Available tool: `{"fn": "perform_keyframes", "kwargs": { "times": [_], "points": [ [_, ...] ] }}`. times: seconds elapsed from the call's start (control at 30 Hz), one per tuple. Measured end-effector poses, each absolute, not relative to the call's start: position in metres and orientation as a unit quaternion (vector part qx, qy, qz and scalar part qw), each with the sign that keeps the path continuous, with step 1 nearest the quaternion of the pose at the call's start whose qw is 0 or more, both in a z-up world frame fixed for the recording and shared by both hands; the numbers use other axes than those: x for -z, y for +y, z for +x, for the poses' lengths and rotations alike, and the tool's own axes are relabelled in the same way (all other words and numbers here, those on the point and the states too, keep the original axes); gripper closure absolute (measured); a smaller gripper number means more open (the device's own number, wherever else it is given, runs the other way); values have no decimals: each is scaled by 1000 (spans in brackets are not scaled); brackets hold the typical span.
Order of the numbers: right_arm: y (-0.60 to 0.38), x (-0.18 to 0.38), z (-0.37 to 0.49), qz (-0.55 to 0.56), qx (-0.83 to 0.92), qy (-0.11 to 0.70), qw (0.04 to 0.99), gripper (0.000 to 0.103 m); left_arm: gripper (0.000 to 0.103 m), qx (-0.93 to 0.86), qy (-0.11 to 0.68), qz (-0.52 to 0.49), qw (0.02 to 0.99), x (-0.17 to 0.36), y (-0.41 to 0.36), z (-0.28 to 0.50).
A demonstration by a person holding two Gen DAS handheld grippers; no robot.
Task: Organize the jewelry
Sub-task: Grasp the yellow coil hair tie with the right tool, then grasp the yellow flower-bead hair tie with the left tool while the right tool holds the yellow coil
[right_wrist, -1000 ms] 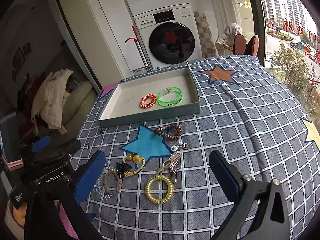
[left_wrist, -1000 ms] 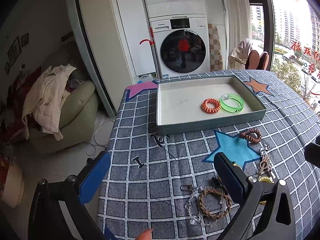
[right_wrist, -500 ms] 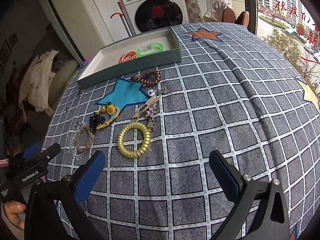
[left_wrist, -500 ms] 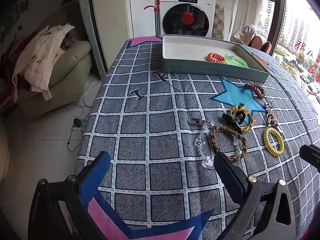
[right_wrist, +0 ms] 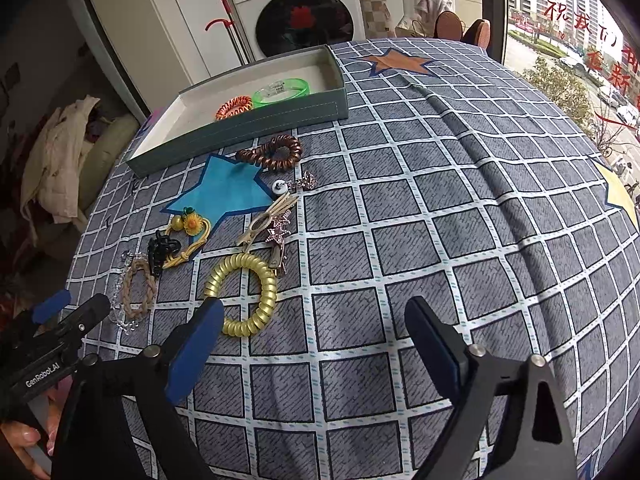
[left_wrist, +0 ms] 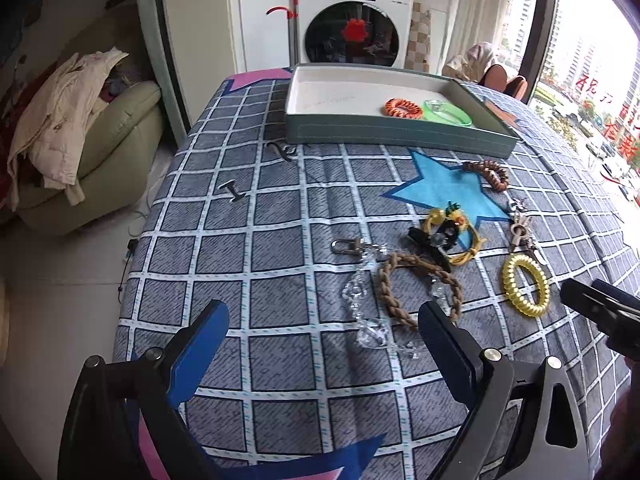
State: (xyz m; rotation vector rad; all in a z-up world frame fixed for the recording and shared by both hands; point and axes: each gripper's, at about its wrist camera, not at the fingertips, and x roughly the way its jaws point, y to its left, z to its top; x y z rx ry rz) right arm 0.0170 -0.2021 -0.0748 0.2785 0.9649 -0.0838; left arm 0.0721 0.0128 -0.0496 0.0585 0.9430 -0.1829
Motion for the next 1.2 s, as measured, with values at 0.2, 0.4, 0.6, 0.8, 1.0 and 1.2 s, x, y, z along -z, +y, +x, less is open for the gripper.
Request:
{"fn": "perform_keyframes", "kwargs": {
  "times": [0.2, 0.4, 0.6, 0.8, 1.0, 1.2],
  "points": [
    [-183, 82, 28, 91, 22, 468, 879, 43, 0, 123, 437, 50, 889, 42, -3, 64],
    [-160, 86, 30, 5, 19, 465, 885, 54, 8, 148, 436, 86, 884, 46, -24, 60],
    [-161, 84, 26, 12, 3, 463, 886, 93, 17, 166, 438, 107, 877, 51, -35, 59],
    [-176, 84, 19, 60, 1, 460, 886, 93, 32, 176, 441, 125, 871, 56, -44, 57],
    [-180, 84, 18, 73, -2, 458, 886, 93, 76, 185, 440, 130, 869, 56, -47, 56],
    [-182, 85, 18, 86, -4, 455, 886, 93, 83, 202, 436, 91, 872, 47, -34, 57]
  ]
}}
